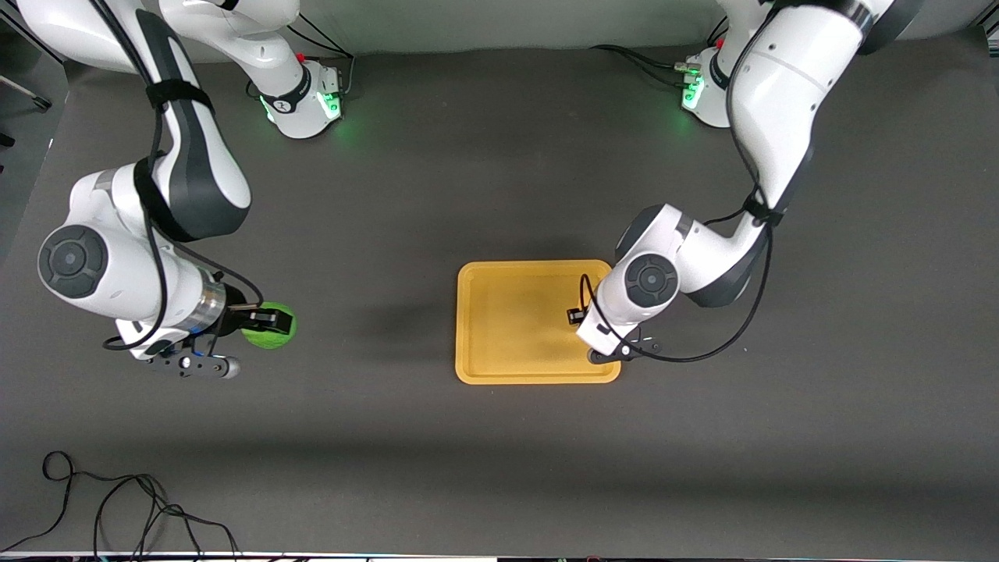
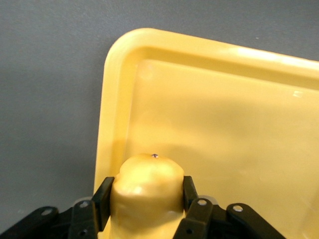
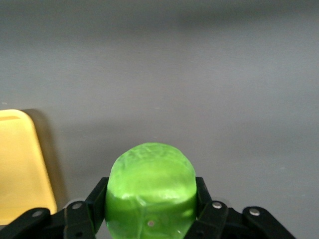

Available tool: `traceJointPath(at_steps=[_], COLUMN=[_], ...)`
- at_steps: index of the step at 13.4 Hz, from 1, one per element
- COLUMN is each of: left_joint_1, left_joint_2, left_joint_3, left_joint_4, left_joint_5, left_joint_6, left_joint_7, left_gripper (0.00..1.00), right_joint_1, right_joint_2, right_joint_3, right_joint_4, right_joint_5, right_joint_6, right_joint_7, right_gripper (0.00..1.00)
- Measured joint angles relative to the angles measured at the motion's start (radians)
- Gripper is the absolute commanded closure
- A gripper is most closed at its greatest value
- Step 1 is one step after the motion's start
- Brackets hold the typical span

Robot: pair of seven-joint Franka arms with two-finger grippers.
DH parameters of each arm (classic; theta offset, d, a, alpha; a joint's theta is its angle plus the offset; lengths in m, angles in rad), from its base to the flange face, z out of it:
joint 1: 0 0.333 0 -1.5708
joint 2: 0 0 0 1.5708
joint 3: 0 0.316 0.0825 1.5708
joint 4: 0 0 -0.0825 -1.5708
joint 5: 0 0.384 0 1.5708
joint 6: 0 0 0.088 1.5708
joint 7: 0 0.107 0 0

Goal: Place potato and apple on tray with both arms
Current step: 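Carry the potato and apple toward the tray with the left and right grippers, then release the potato on the tray and withdraw the left gripper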

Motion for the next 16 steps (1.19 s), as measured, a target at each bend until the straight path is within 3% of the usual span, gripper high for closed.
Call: traceJointPath(at_steps=[2, 3, 4, 5, 8, 11, 14, 16], left_joint_1=[0.001, 0.001, 0.001, 0.001, 0.001, 0.003, 0.035, 0.094], left_joint_2=[0.012, 0.012, 0.013, 0.015, 0.033, 0.035, -0.011, -0.111], left_joint_3=[0.006, 0.007, 0.007, 0.007, 0.007, 0.008, 0.008, 0.006], left_joint_4=[0.001, 0.001, 0.001, 0.001, 0.001, 0.005, 0.034, 0.054], left_joint_5=[0.009, 0.016, 0.022, 0.026, 0.051, 0.054, 0.055, 0.055], left_joint_6=[0.009, 0.009, 0.009, 0.009, 0.014, 0.014, -0.037, -0.154], left_joint_7=[-0.003, -0.003, -0.003, -0.004, -0.004, -0.005, -0.006, 0.017], left_gripper=[0.79, 0.53, 0.10, 0.00, 0.00, 0.00, 0.00, 0.00], right_joint_1=[0.001, 0.001, 0.003, 0.004, 0.007, 0.027, 0.099, 0.112], right_joint_2=[0.014, 0.028, 0.043, 0.059, 0.097, 0.151, 0.268, 0.365], right_joint_3=[0.052, 0.084, 0.117, 0.150, 0.249, 0.311, 0.332, 0.396], right_joint_4=[0.014, 0.015, 0.015, 0.015, 0.018, 0.018, 0.020, 0.045], right_joint_5=[0.001, 0.001, 0.001, -0.007, -0.098, -0.144, -0.311, -0.442], right_joint_6=[0.004, 0.021, 0.046, 0.074, 0.114, 0.235, 0.359, 0.397], right_joint_7=[0.046, 0.099, 0.158, 0.211, 0.377, 0.571, 0.816, 0.977], right_gripper=[0.72, 0.72, 0.72, 0.72, 0.73, 0.75, 0.75, 0.76])
